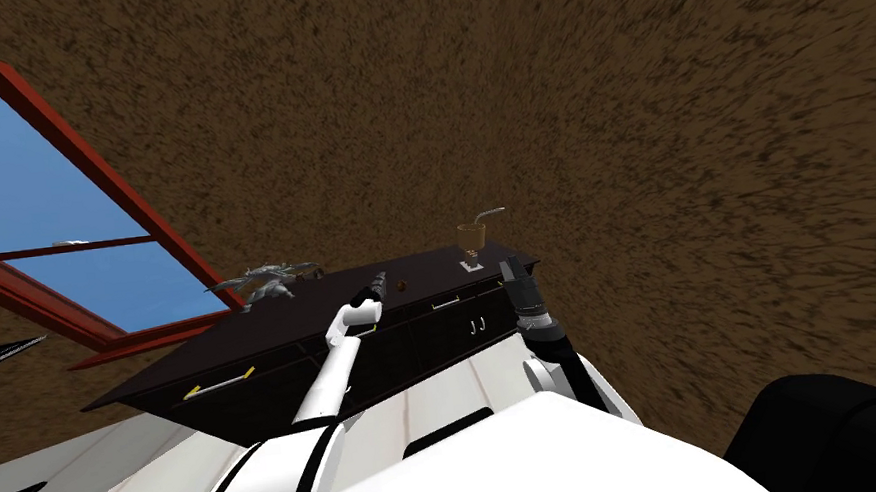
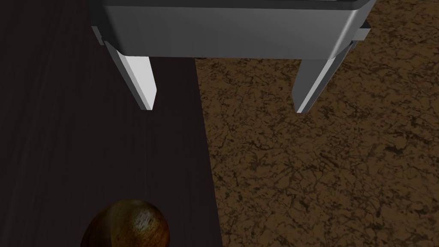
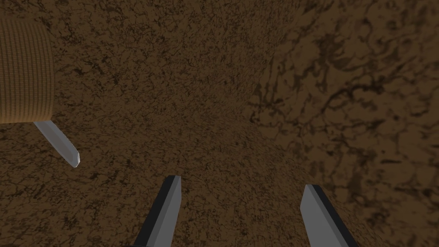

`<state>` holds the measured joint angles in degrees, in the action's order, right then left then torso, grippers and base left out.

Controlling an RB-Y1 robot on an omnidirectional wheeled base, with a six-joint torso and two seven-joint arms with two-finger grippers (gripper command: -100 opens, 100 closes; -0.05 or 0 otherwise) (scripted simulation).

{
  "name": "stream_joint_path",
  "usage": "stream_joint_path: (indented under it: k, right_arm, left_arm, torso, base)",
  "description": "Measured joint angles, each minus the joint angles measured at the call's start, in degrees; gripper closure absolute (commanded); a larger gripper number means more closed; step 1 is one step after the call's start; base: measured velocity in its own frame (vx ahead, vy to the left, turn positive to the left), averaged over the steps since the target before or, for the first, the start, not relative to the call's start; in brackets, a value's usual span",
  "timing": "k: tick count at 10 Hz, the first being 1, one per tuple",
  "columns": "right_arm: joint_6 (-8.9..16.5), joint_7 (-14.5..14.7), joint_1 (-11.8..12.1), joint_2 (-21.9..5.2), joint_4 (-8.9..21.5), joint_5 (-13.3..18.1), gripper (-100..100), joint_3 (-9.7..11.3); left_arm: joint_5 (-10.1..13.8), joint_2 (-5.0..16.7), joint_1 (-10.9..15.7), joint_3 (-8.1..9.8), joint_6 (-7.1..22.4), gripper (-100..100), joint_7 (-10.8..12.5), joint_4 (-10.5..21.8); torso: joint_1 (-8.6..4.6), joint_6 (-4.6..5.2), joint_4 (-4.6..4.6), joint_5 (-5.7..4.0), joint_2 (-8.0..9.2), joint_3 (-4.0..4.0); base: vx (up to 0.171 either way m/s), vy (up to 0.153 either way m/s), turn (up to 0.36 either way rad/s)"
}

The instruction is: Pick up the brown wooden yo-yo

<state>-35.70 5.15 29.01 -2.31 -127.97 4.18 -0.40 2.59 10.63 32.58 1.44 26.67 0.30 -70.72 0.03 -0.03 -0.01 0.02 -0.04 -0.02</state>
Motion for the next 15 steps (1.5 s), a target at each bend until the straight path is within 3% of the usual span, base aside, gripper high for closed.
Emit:
stream_joint_path:
  k: [7, 14, 15]
  right_arm:
    - [0.0, 0.0, 0.0, 0.0, 0.0, 0.0, 0, 0.0]
    - [0.0, 0.0, 0.0, 0.0, 0.0, 0.0, 0, 0.0]
    - [0.0, 0.0, 0.0, 0.0, 0.0, 0.0, 0, 0.0]
  left_arm:
    - [1.5, 0.1, 9.6, 2.48, 10.5, -100, -2.8, 10.5]
    - [2.7, -0.2, 18.4, 5.25, 18.7, -100, -5.7, 22.3]
    - [2.8, -0.3, 18.9, 5.51, 19.9, -100, -6.1, 22.8]
  torso:
    - [-0.05, 0.00, -0.01, -0.01, -0.04, -0.02]
    - [-0.09, 0.00, -0.02, -0.02, -0.10, -0.06]
    - [-0.08, -0.02, -0.03, -0.01, -0.09, -0.06]
  base:
    - [0.009, 0.006, -0.031]
    - [0.020, -0.003, -0.032]
    - [0.028, -0.008, -0.027]
